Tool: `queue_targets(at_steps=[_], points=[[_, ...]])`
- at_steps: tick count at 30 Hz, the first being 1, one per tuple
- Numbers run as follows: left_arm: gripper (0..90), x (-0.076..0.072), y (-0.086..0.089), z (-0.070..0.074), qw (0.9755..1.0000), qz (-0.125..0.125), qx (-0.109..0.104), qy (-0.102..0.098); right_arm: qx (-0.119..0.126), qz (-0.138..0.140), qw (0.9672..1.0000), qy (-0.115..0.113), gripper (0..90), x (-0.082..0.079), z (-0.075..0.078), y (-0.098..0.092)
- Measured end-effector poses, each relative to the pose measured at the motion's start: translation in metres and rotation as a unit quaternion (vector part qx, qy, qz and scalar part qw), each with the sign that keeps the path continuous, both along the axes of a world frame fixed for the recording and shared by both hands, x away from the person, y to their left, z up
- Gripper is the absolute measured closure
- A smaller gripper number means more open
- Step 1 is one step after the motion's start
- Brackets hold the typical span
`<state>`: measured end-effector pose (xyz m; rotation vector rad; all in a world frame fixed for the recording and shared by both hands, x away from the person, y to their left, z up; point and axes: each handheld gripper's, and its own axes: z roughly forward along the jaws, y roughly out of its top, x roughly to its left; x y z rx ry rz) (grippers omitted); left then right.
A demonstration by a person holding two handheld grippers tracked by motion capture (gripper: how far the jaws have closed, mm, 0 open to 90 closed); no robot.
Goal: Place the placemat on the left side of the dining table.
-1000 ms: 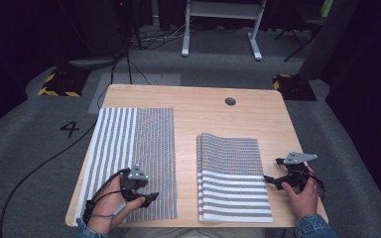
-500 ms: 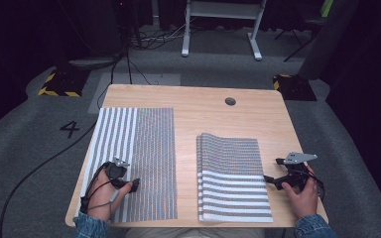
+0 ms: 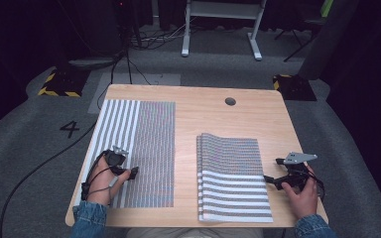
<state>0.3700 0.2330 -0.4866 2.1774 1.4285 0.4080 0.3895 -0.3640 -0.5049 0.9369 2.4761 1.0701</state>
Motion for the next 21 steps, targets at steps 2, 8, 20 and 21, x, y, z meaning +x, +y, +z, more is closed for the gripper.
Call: queue_targets(at_steps=[2, 8, 20, 21], points=[[24.1, 0.003, 0.001, 0.0, 1.0, 0.001, -0.004, 0.0, 0.0, 0.0, 1.0, 0.0, 5.4, 0.0, 0.0, 0.0], [24.1, 0.011, 0.004, 0.0, 1.0, -0.003, -0.008, -0.001, 0.0, -0.001, 1.0, 0.0, 5.4, 0.0, 0.0, 0.0], [24.4, 0.016, 0.002, 0.001, 0.9999, -0.008, 0.008, -0.011, 0.0, -0.001, 1.0, 0.0, 5.4, 0.0, 0.0, 0.0], [28.5, 0.015, 0.0, 0.002, 0.9994, -0.009, 0.023, -0.026, 0.0, -0.001, 1.0, 0.0, 5.4, 0.0, 0.0, 0.0]])
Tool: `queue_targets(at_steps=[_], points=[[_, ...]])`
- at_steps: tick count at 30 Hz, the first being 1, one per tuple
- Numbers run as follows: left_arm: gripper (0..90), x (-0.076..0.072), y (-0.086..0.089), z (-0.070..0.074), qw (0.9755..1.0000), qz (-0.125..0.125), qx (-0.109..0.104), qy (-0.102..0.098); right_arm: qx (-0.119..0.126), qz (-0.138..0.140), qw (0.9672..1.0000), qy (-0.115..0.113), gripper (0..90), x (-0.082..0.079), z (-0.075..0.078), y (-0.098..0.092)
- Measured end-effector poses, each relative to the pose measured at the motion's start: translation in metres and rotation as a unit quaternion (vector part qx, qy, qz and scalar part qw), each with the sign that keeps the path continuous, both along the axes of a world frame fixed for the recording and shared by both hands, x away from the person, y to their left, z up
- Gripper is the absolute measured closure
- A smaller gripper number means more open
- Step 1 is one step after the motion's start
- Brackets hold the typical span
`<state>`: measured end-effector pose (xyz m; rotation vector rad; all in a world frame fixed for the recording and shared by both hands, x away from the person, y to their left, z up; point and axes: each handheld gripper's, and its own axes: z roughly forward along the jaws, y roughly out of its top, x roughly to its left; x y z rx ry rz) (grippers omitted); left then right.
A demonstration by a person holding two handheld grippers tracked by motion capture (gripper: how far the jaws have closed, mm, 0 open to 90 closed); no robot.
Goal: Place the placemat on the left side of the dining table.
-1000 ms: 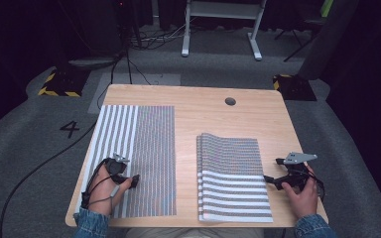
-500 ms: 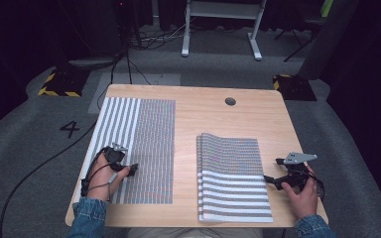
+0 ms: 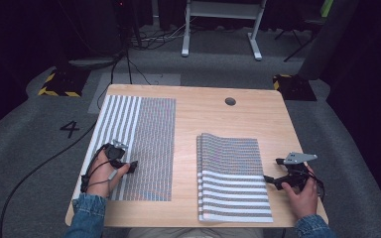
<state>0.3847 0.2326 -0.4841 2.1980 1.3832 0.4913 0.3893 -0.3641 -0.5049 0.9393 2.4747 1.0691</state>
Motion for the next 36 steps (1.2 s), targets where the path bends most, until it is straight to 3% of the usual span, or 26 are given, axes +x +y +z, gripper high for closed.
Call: queue_targets(at_steps=[1, 4, 8, 11, 15, 20, 27, 32, 36], points=[[32.2, -0.001, -0.004, 0.002, 0.9999, -0.001, 0.008, -0.011, 0.0, 0.0, 1.0, 0.0, 5.4, 0.0, 0.0, 0.0], [31.0, -0.008, -0.022, 0.009, 0.9994, -0.009, -0.004, -0.032, 0.0, 0.0, 1.0, 0.0, 5.4, 0.0, 0.0, 0.0], [28.8, -0.017, -0.052, 0.014, 0.9984, -0.046, 0.004, -0.031, 0.0, 0.0, 1.0, 0.0, 5.4, 0.0, 0.0, 0.0], [27.9, -0.028, -0.07, 0.02, 0.9969, -0.07, -0.006, -0.035, 0.0, 0.0, 1.0, 0.001, 5.4, 0.0, 0.0, 0.0], [27.5, -0.036, -0.079, 0.028, 0.9954, -0.082, -0.02, -0.044, -0.001, 0.001, 1.0, 0.0, 5.4, 0.0, 0.0, 0.0], [27.5, -0.052, -0.096, 0.041, 0.9896, -0.118, -0.047, -0.067, 0.0, 0.0, 1.0, 0.0, 5.4, 0.0, 0.0, 0.0], [28.2, -0.071, -0.128, 0.041, 0.9804, -0.181, -0.06, -0.051, -0.001, 0.001, 1.0, 0.001, 5.4, 0.0, 0.0, 0.0], [29.6, -0.081, -0.143, 0.035, 0.9757, -0.201, -0.071, -0.052, -0.001, 0.0, 1.0, 0.001, 5.4, 0.0, 0.0, 0.0], [29.6, -0.094, -0.153, 0.027, 0.9711, -0.223, -0.076, -0.038, 0.0, 0.0, 1.0, 0.001, 5.4, 0.0, 0.0, 0.0]])
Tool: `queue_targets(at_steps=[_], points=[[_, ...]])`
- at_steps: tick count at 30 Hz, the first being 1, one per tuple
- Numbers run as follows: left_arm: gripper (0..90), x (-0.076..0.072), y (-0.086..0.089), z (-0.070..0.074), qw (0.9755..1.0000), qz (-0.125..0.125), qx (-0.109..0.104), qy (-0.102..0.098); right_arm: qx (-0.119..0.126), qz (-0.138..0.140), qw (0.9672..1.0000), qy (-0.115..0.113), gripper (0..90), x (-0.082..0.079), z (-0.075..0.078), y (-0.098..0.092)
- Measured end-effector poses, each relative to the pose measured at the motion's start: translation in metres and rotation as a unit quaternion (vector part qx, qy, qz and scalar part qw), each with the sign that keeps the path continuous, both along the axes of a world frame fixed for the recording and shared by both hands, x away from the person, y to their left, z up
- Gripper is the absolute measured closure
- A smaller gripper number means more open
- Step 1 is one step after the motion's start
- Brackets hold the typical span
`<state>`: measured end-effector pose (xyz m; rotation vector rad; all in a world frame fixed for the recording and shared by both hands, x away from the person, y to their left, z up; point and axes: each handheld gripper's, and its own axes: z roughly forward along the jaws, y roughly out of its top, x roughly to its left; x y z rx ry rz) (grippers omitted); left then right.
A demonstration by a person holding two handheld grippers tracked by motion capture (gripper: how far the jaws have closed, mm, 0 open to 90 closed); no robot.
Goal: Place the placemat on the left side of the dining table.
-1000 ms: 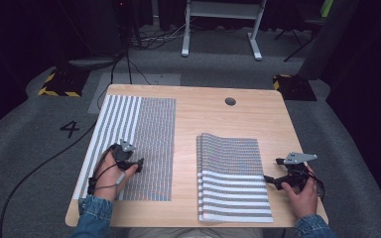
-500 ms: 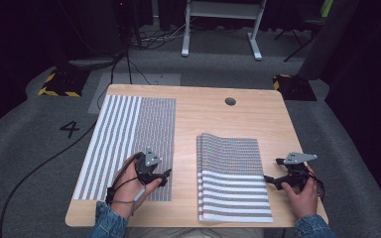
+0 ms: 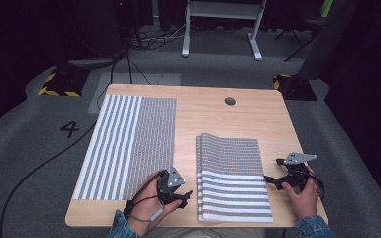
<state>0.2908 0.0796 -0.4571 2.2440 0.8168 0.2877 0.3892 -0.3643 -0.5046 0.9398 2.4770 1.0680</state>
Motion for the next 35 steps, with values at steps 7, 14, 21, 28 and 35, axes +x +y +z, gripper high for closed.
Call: queue_targets(at_steps=[7, 14, 21, 28, 35], points=[[29.5, -0.022, -0.011, -0.012, 0.9994, -0.025, -0.024, -0.003, 0.0, 0.0, 1.0, 0.0, 5.4, 0.0, 0.0, 0.0], [29.5, -0.036, -0.014, -0.028, 0.9987, -0.021, -0.044, -0.017, -0.001, 0.001, 1.0, 0.0, 5.4, 0.0, 0.0, 0.0], [29.3, -0.045, -0.019, -0.041, 0.9985, -0.014, -0.044, -0.028, 0.0, 0.0, 1.0, 0.001, 5.4, 0.0, 0.0, 0.0], [25.8, -0.048, -0.019, -0.052, 0.9991, 0.01, -0.034, -0.023, 0.0, 0.0, 1.0, 0.0, 5.4, 0.0, 0.0, 0.0], [21.8, -0.046, -0.018, -0.058, 0.9981, 0.005, -0.055, -0.025, 0.0, 0.0, 1.0, 0.0, 5.4, 0.0, 0.0, 0.0]])
